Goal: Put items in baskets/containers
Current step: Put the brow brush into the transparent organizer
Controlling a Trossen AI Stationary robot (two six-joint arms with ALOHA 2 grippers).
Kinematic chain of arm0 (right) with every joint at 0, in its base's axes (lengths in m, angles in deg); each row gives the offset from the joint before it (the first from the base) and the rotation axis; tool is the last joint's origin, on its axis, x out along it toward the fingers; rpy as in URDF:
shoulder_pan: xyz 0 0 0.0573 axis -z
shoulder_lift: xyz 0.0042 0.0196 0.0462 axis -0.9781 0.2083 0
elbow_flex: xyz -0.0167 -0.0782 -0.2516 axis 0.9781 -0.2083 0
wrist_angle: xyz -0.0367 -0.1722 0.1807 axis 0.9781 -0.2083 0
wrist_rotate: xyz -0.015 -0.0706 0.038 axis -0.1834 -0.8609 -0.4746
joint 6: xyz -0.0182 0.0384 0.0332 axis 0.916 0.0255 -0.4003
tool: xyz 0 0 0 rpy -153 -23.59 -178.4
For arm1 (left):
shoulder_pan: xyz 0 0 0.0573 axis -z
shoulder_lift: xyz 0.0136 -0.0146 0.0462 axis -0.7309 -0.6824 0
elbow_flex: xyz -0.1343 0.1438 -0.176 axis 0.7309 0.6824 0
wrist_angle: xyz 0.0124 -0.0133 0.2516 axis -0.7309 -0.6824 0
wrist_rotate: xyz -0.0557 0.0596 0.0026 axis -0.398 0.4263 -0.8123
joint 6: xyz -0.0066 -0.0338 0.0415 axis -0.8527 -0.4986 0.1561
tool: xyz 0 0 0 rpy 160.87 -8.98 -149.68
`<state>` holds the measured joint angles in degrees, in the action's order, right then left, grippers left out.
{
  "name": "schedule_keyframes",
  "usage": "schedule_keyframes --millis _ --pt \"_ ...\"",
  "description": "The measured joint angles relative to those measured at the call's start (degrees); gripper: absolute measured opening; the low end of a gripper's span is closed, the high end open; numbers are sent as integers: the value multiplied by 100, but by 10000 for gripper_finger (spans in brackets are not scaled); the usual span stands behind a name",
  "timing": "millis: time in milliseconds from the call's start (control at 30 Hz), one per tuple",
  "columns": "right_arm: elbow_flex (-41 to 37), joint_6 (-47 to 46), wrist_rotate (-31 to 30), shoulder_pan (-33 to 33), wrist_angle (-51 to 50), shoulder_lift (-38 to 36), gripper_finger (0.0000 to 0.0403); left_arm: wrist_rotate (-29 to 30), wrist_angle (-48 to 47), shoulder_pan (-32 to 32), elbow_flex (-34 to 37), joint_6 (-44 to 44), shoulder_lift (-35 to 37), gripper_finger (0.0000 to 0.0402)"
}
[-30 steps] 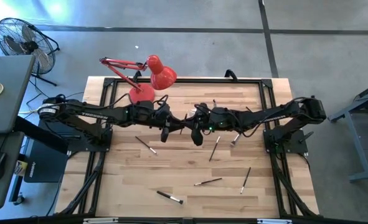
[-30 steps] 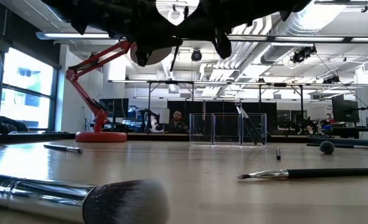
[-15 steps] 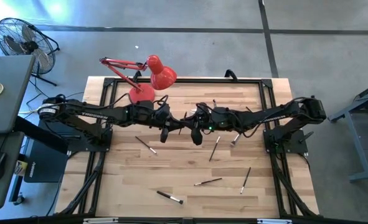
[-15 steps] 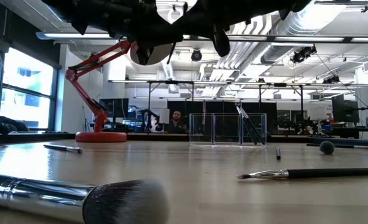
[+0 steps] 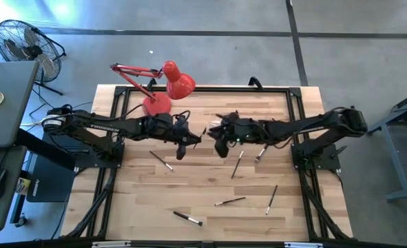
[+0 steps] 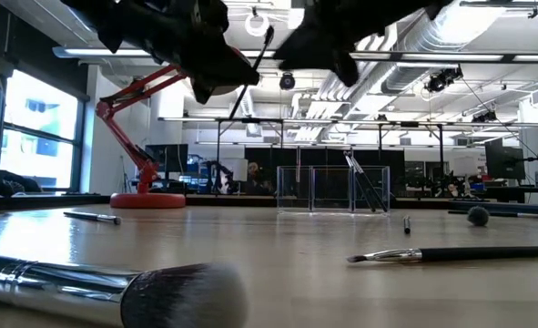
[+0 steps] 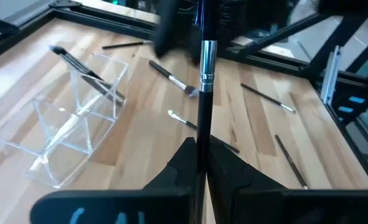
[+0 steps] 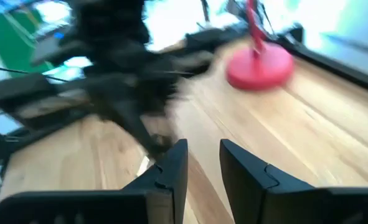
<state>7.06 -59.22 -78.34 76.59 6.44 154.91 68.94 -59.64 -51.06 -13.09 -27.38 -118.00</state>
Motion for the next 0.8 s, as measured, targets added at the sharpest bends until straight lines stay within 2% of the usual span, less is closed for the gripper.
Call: schedule_keyframes --millis 133,233,333,400,533,633,800 --pt "0 -658 -131 -54 -1460 -519 86 -6 -81 2 2 2 0 9" --pt "-3 -817 -276 -245 -2539 -924 79 14 -83 0 2 0 0 9" --pt "-199 -749 -1255 -687 -3269 -1334 66 195 17 -2 2 2 0 9" --pt "-541 -752 -1748 -972 -3420 -1688 52 444 292 -2 2 2 -76 9" --pt "-1498 -969 -1776 -1303 -2931 -2662 10 348 1469 -3 13 2 -580 9" --pt "-2327 -970 -1572 -1433 -2129 -3463 7 366 2656 5 -11 1 -1129 9" --pt "-3514 -842 -1191 -1438 -714 -4614 8 1361 4133 -7 -76 -40 -1955 9"
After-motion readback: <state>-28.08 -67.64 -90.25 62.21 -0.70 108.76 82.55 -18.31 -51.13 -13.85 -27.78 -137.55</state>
